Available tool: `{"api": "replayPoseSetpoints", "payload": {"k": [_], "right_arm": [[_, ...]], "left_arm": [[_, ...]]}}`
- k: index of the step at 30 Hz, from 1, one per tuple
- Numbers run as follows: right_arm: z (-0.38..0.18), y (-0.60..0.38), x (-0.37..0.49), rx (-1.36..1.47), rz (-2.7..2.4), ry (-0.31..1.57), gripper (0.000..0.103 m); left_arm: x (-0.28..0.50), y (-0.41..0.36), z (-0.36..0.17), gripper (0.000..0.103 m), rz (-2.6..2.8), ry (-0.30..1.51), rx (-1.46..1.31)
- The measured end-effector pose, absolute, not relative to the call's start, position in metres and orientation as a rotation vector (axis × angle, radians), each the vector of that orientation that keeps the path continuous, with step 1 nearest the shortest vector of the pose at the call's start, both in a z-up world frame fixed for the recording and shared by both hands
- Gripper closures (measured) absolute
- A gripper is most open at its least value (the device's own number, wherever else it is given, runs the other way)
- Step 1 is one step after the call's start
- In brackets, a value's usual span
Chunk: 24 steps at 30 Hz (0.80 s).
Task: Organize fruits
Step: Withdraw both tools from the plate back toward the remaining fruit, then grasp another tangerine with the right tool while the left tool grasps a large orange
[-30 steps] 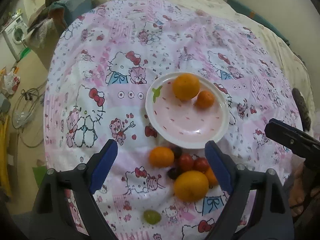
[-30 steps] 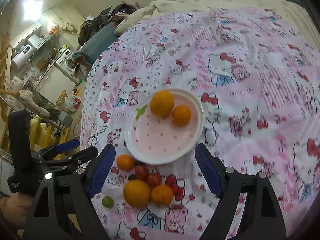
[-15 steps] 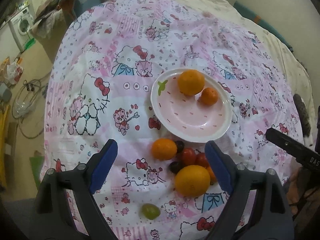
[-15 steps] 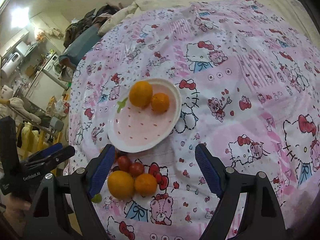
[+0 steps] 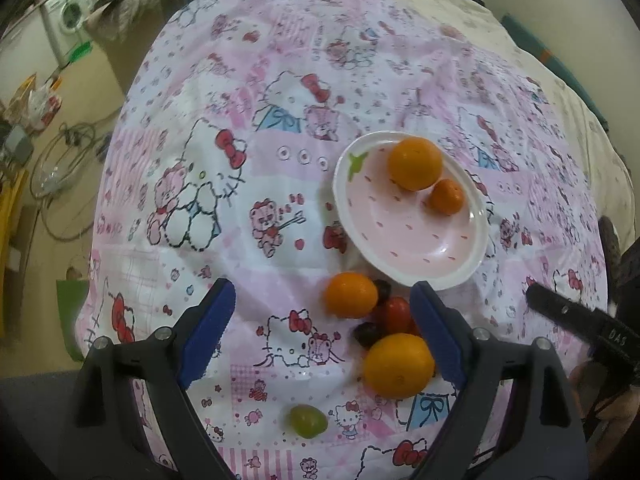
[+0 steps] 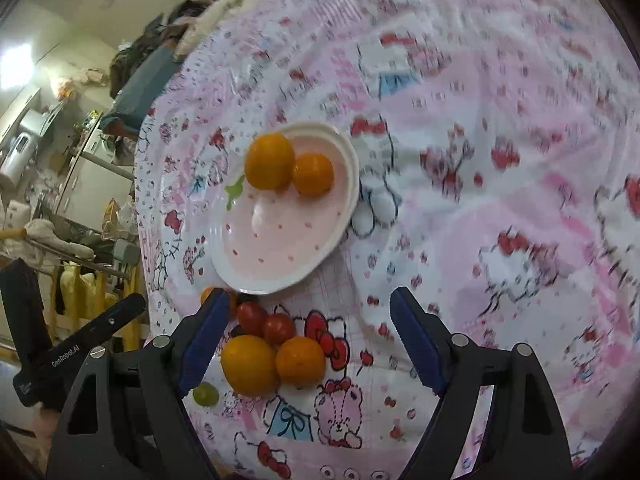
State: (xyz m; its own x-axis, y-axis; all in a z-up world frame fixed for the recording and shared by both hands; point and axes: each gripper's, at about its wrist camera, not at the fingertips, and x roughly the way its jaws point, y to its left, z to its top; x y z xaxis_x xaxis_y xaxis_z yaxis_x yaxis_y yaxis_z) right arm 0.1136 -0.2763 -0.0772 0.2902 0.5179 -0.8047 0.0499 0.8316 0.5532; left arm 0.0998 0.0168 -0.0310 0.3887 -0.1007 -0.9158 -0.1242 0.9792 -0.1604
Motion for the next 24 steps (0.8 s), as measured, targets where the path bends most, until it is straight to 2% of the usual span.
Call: {"api": "replayPoseSetpoints", "payload": {"k": [5,7,9,12,15,19,20,24], "right_arm": [[-0.099,-0.26,0.115,0.536,0.353,1.356,0.019],[-0.109,-0.249,0.115,0.522,0.387,1.414,0.026],[-0.119,-0.239,0.112,0.529,0.412,1.473,0.04],[-0.135,-0.23,0.108,0.531,0.411,1.552,0.05],[-0.143,-0.228,0.106,0.55,0.401,1.573,0.055],[-0.15,-0.226,0.111,0.558,0.4,1.588,0.056],[-0.15,-0.227,0.111,0.548,0.404,1.587,0.06],[-0.143,-0.225,0.11,0.503,0.431,1.562,0.061]], "left_arm": [[0.1,0.026,-0.032,0.016,0.038,1.18,-0.247],[0.101,0.028,-0.032,0.016,0.042,1.183,-0.253],[0.101,0.031,-0.033,0.016,0.043,1.187,-0.262],[0.1,0.035,-0.033,0.016,0.048,1.187,-0.268],[0.098,0.039,-0.035,0.016,0.053,1.191,-0.272],[0.098,0.039,-0.037,0.016,0.049,1.2,-0.273],[0.098,0.038,-0.037,0.016,0.047,1.201,-0.27],[0.1,0.034,-0.038,0.016,0.042,1.205,-0.258]]}}
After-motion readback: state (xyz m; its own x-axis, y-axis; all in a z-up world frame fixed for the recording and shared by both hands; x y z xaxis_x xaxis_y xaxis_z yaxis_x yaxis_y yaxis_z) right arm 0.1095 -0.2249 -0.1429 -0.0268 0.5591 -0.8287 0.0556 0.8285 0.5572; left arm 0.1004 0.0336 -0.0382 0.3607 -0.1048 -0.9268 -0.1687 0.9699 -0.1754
